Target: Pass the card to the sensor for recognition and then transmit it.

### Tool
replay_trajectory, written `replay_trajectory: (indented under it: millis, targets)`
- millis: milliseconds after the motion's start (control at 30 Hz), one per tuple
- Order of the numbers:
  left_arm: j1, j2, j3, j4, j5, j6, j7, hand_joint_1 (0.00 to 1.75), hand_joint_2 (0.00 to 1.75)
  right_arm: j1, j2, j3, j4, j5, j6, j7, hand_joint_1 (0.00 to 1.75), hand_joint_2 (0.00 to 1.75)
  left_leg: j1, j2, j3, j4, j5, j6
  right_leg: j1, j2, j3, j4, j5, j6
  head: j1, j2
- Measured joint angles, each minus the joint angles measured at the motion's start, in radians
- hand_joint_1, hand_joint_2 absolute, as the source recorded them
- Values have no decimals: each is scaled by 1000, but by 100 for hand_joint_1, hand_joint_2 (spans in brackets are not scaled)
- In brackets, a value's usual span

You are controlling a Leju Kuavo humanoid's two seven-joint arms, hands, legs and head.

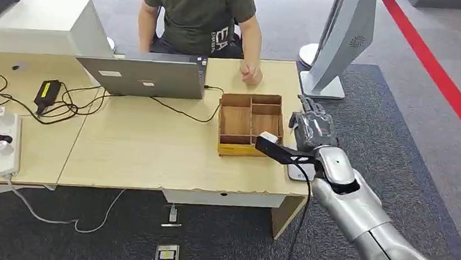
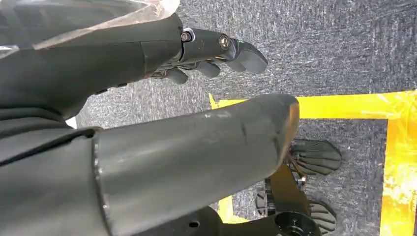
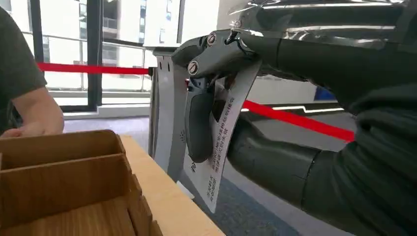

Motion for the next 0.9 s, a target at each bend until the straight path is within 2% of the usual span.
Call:
replay_trajectory:
  millis: [500,900]
  targets:
    - [2,1,-1,0,18,15,-1,0,0,-3,24,16,156,-3,-16,-10,175,175,0,0,0,0,0,0,0,0,0,0,0,0,0,0]
    - [20,1,-1,0,42,15,-6,0,0,-18,69,23,245,17,21,-11,175,175,0,0,0,0,0,0,0,0,0,0,0,0,0,0]
